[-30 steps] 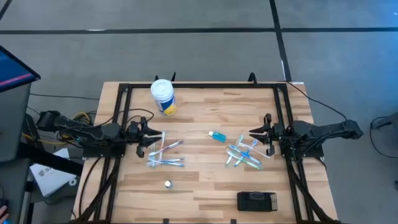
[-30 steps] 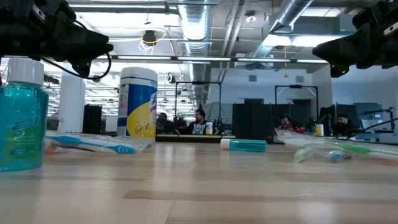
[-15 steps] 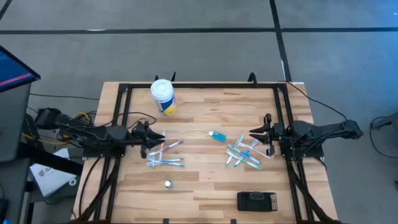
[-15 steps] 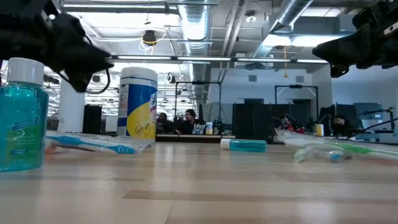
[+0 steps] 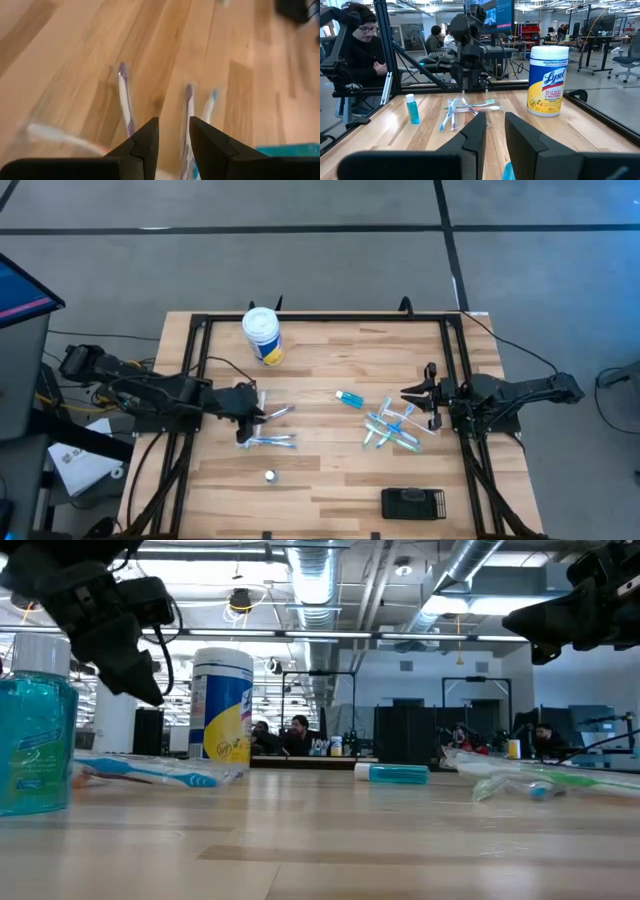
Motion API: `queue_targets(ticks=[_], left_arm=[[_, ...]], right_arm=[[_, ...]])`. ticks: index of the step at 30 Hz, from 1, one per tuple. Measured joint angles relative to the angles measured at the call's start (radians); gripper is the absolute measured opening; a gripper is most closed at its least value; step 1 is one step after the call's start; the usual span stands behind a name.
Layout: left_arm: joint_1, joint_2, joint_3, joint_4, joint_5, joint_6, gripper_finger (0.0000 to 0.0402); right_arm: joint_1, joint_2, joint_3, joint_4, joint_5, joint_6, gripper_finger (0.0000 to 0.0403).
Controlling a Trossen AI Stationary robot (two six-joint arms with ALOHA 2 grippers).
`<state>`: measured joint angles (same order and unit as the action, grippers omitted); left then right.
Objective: Pick & Place toothbrushing station
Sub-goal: Put the top left violet toothbrush into the wire organizer
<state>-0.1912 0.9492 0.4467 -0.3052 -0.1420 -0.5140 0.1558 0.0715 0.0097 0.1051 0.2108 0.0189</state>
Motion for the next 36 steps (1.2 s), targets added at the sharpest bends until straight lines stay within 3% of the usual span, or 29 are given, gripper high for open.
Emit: queue_targets(ticks=[4, 9, 19, 36], left_arm=[[0.0, 0.056, 0.104, -0.186, 0.025, -0.014, 0.0104], [0.0, 0.135, 0.141, -0.272, 0.04, -0.027, 0.0104], [0.001, 0.279, 0.141, -0.281, 0.098, -0.069, 0.0104], [0.001, 0.291, 0.141, -0.281, 0.06, -0.064, 0.0104]], right_arm=[[0.0, 0.0, 0.0, 0.0, 0.0, 0.0, 0.0063], [0.0, 0.0, 0.0, 0.0, 0.0, 0.0, 0.0063], [0.0, 0.0, 0.0, 0.001, 0.0, 0.0, 0.0063], [-0.001, 0.0, 0.0, 0.001, 0.0, 0.0, 0.0063]])
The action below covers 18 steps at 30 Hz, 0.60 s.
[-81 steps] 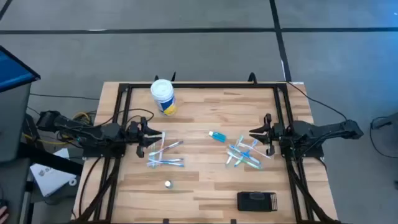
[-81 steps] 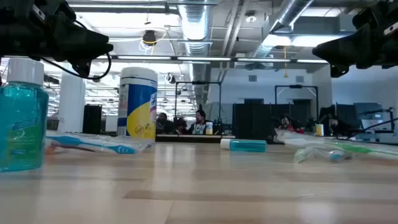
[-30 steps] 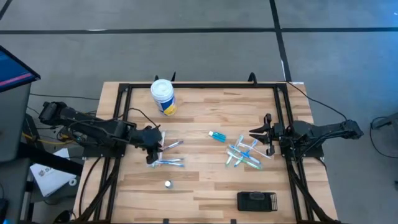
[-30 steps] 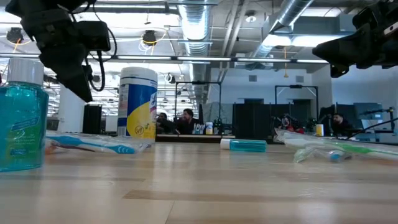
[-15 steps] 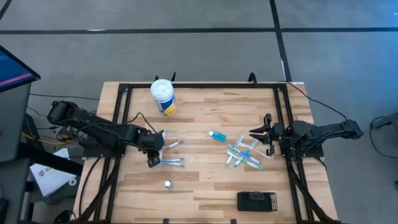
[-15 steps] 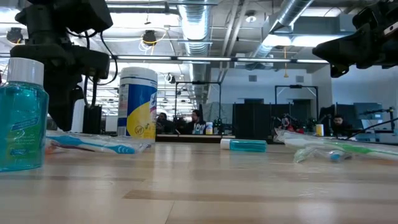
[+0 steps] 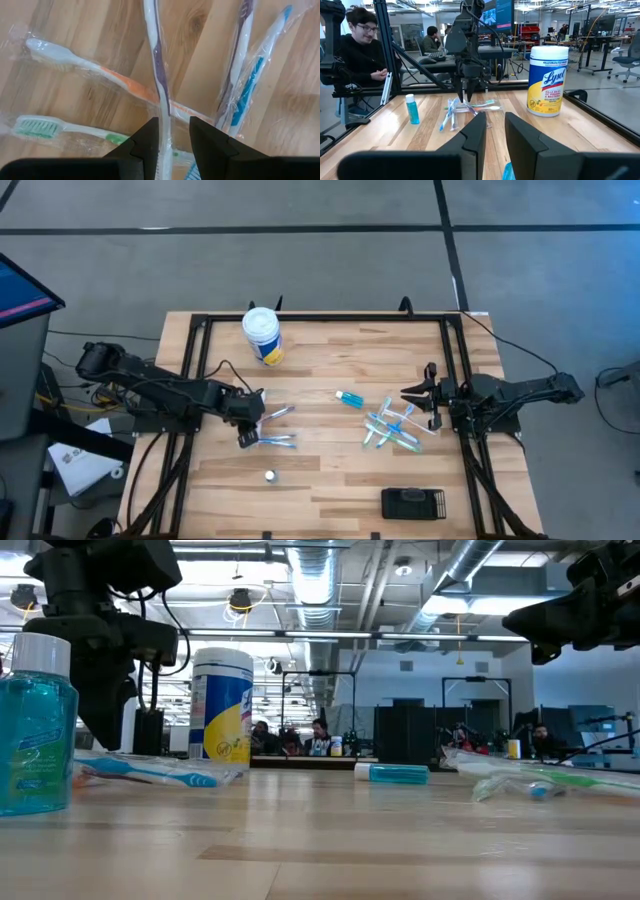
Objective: Pick & Place toothbrushing station
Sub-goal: Put the top left violet toothbrush into the wire organizer
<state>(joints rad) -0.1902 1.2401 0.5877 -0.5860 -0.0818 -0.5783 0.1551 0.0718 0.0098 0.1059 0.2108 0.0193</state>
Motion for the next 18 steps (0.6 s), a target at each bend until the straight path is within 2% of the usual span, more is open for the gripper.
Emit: queue_targets(ticks=[10, 15, 18], left_arm=[[0.0, 0.108, 0.0, 0.007, 0.004, -0.002, 0.0104], [0.0, 0.117, 0.0, 0.008, 0.003, -0.002, 0.0102], [0.0, 0.113, 0.0, 0.006, 0.002, -0.002, 0.0087]], right_arm=[[0.0, 0.0, 0.0, 0.0, 0.0, 0.0, 0.0063], [0.0, 0.0, 0.0, 0.0, 0.0, 0.0, 0.0063], [0.0, 0.0, 0.0, 0.0, 0.0, 0.0, 0.0063]])
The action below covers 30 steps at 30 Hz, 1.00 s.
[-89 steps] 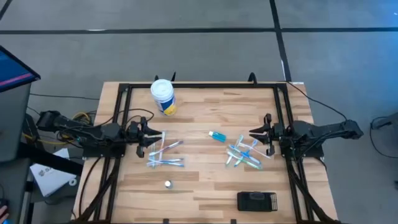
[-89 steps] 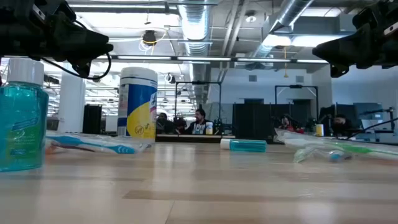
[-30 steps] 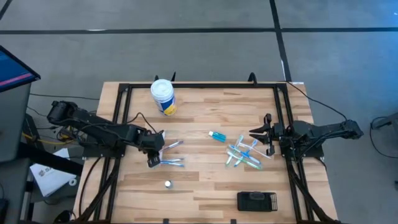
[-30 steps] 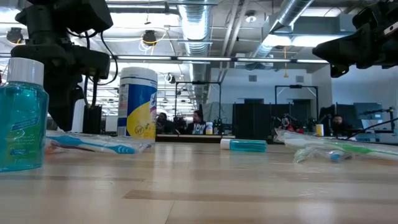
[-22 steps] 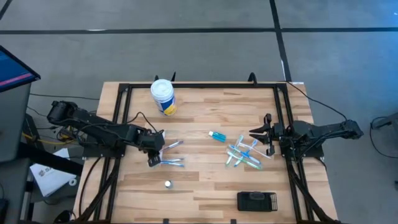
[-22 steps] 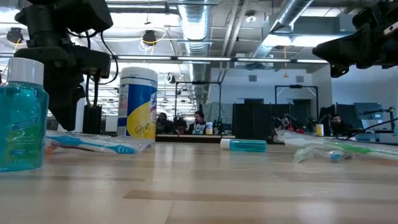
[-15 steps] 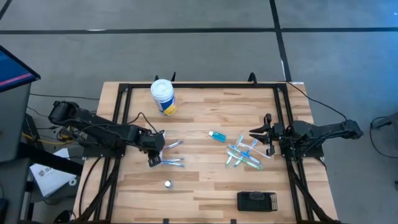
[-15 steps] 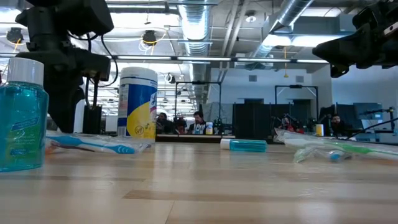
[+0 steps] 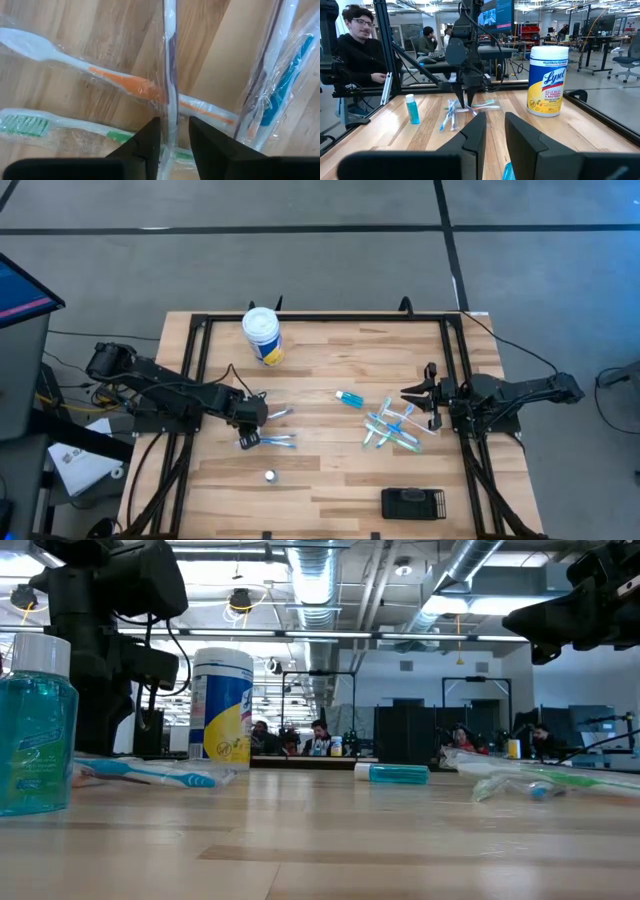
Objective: Pick & Place toothbrushing station
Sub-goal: Put the top left violet toothbrush into the wire organizer
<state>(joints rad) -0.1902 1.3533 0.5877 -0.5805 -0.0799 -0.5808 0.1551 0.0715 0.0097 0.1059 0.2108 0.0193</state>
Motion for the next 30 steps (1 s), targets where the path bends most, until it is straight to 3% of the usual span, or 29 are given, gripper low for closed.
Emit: queue_targets(ticks=[6, 14, 20, 30], left_arm=[[0.0, -0.006, 0.002, 0.001, -0.003, -0.005, 0.0012], [0.0, -0.006, 0.02, -0.009, -0.002, -0.007, 0.0006], [0.0, -0.006, 0.109, -0.025, 0.01, -0.003, 0.0006], [0.036, -0.006, 0.202, -0.033, 0.08, 0.0, 0.0006]], right_arm=[[0.0, 0.0, 0.0, 0.0, 0.0, 0.0, 0.0063], [0.0, 0.0, 0.0, 0.052, 0.004, 0.0, 0.0063], [0.0, 0.0, 0.0, 0.068, 0.126, -0.001, 0.0059], [0.001, 0.001, 0.008, 0.084, 0.13, -0.002, 0.0008]])
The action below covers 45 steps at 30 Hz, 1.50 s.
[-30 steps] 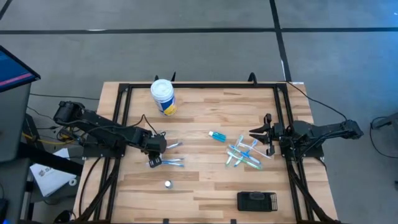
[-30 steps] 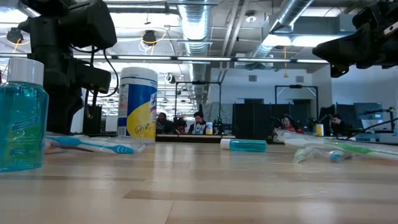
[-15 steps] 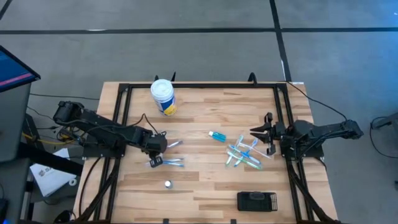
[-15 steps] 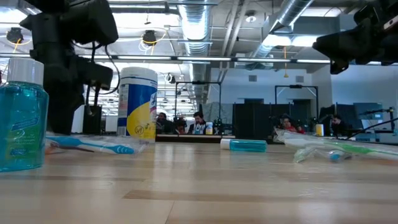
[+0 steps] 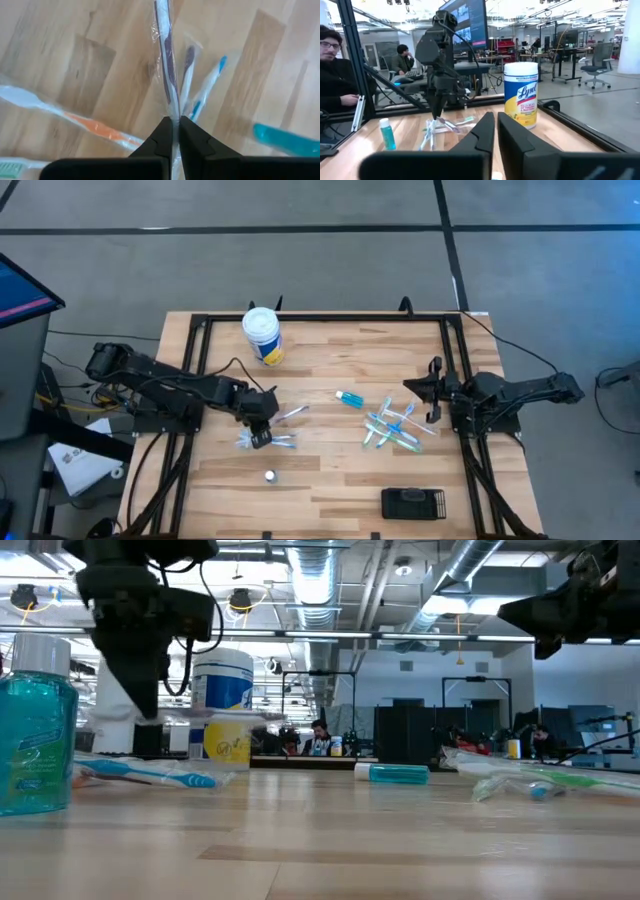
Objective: Pick & Place toothbrushing station
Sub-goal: Put the top left violet toothbrush into the wire organizer
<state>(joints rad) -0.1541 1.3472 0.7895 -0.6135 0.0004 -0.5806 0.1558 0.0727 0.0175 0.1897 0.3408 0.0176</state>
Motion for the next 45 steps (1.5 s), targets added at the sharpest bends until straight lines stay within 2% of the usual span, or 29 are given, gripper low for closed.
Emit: queue_targets(ticks=[5, 12, 16, 22, 29, 32, 40, 45], left_arm=[[0.049, 0.0, 0.032, 0.001, 0.03, 0.019, 0.0006], [0.11, 0.0, 0.092, 0.006, 0.087, 0.063, 0.0006], [0.135, 0.0, 0.141, 0.011, 0.129, 0.084, 0.0006], [0.158, 0.0, 0.188, 0.013, 0.131, 0.086, 0.0006], [0.187, 0.0, 0.193, 0.02, 0.215, 0.076, 0.0007], [0.194, 0.0, 0.193, 0.028, 0.218, 0.057, 0.0007], [0.207, 0.0, 0.193, 0.057, 0.293, 0.022, 0.0008], [0.207, 0.0, 0.193, 0.072, 0.346, -0.006, 0.0013]], right_arm=[[0.001, 0.074, 0.034, 0.002, -0.001, -0.001, 0.0007], [0.001, 0.255, 0.111, 0.057, -0.019, -0.027, 0.0012], [0.001, 0.375, 0.199, 0.06, -0.029, -0.053, 0.0012], [0.001, 0.576, 0.346, 0.053, -0.029, -0.134, 0.0012], [0.002, 0.815, 0.495, 0.05, -0.034, -0.186, 0.0012], [0.011, 0.916, 0.556, 0.05, -0.034, -0.196, 0.0012], [0.065, 1.158, 0.721, 0.045, -0.029, -0.368, 0.0012], [0.08, 1.273, 0.828, -0.038, -0.026, -0.413, 0.0012]])
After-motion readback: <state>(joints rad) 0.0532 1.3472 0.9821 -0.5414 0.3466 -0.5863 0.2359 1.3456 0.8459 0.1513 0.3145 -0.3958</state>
